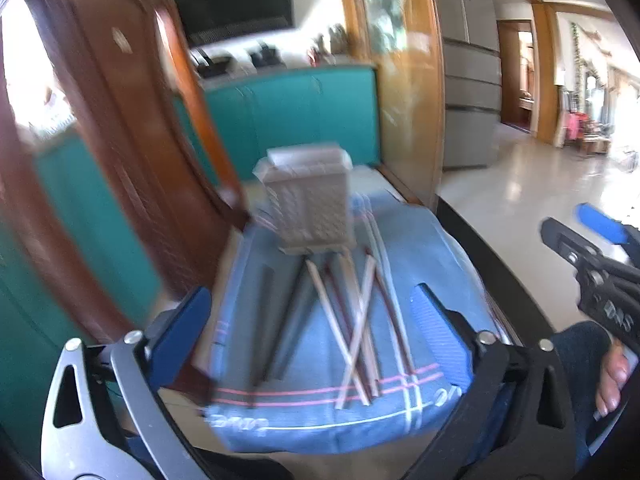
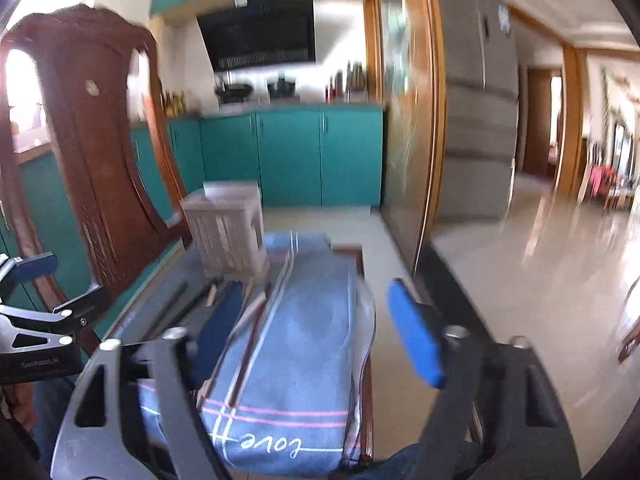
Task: Organize utensils
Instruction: 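Lower both grippers toward the chopsticks lying beside the white holder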
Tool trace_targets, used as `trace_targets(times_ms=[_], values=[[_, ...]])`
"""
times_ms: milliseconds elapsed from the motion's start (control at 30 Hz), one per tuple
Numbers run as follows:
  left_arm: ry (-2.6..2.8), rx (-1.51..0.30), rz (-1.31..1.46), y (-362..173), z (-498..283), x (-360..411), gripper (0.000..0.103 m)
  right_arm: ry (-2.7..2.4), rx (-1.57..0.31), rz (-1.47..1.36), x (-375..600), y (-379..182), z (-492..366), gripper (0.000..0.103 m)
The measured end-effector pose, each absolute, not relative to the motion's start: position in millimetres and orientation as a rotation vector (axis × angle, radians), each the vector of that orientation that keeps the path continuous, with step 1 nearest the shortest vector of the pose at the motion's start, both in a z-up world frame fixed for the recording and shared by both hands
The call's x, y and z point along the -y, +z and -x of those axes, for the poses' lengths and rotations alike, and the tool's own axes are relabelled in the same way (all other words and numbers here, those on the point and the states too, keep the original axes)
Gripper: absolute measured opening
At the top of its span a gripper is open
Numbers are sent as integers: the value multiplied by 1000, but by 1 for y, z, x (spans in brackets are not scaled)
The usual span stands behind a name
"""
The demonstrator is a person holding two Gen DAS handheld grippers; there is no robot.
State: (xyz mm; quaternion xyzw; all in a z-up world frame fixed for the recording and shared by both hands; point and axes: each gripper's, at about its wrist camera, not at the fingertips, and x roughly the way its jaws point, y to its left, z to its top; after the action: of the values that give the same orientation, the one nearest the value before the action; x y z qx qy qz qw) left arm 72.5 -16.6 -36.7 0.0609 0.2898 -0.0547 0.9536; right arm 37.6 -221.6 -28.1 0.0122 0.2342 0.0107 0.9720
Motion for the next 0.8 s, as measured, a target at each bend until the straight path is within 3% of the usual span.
trace_targets(times_ms=[67,100,167,400,467,500,567,800], values=[[-138,-652,-89,-52,-97,9,74,56,-560,-16,222,-37,-66,54],[-137,-683,-83,-59,-111,7,65,82,-589,-20,221,-40,-79,52],[-143,-740,-104,-71,-144,4,57,139,-662,-16,214,-46,-117,49],[-82,-859,-329,-116,-266,11,55,229,-988,101,164,-105,-256,49],[-64,-871,-288,-125,-281,-1,54,229,-1029,89,160,-125,-277,41],[-54,-880,-270,-130,-285,-7,50,225,-1050,69,159,-135,-283,33],[-17,-945,-242,-140,-296,-17,44,231,-1088,23,160,-149,-290,25],[-96,-1116,-55,-162,-310,-46,43,264,-1096,-17,138,-174,-317,25]])
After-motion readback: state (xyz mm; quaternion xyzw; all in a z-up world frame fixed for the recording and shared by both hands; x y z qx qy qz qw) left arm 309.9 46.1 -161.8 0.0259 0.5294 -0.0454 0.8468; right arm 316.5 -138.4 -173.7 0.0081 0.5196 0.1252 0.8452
